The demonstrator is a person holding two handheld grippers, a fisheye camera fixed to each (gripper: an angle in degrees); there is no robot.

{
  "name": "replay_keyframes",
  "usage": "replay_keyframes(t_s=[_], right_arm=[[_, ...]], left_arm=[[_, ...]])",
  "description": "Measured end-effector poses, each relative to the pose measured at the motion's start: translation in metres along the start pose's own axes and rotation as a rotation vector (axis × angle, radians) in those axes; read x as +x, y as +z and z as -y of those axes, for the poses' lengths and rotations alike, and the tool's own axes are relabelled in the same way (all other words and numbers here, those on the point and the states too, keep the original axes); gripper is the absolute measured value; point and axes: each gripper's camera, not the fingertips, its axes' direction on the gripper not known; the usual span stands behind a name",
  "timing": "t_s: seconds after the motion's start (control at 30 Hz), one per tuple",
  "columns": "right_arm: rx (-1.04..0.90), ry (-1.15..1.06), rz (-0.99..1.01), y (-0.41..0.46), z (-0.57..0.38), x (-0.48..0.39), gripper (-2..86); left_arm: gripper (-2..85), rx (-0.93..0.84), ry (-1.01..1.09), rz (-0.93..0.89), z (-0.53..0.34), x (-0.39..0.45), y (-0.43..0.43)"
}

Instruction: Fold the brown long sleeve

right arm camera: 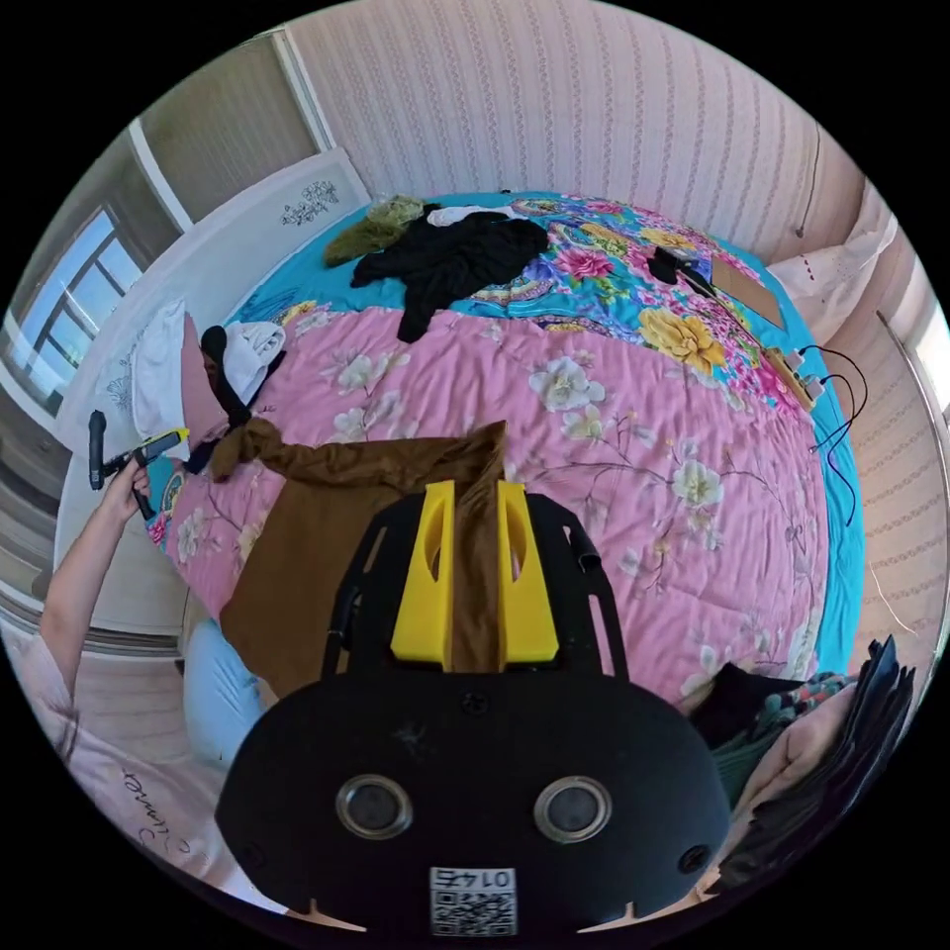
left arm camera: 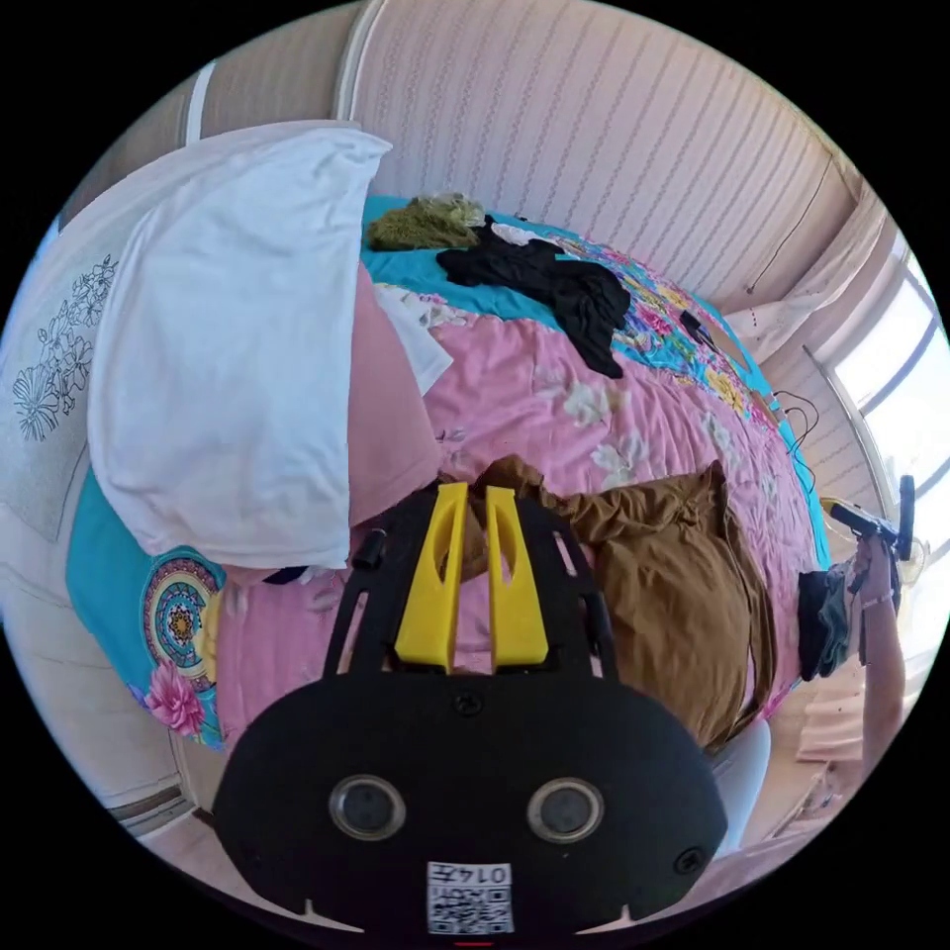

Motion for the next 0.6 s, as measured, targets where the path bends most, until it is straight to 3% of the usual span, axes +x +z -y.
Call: replay_keyframes(t_s=[0.13, 0.3, 0.47, 0.6], right_arm=[[0.025, -0.018, 0.128, 0.008, -0.086, 0.0, 6.8], [-0.154, 0.136, 0.243, 0.044, -0.218, -0.008, 9.1], [-0.29, 0.225, 0.198, 0.069, -0.256, -0.009, 11.5], [-0.36, 0.299, 0.406, 0.088, -0.249, 0.013, 3.5]], left_arm=[[4.7, -0.06, 0.111, -0.107, -0.056, -0.01, -0.004], [5.7, -0.241, 0.27, -0.2, -0.172, 0.028, -0.001], [8.3, -0.278, 0.222, -0.269, -0.208, 0.038, 0.015], [2.6, -0.298, 0.203, -0.202, -0.204, 0.037, 0.021]])
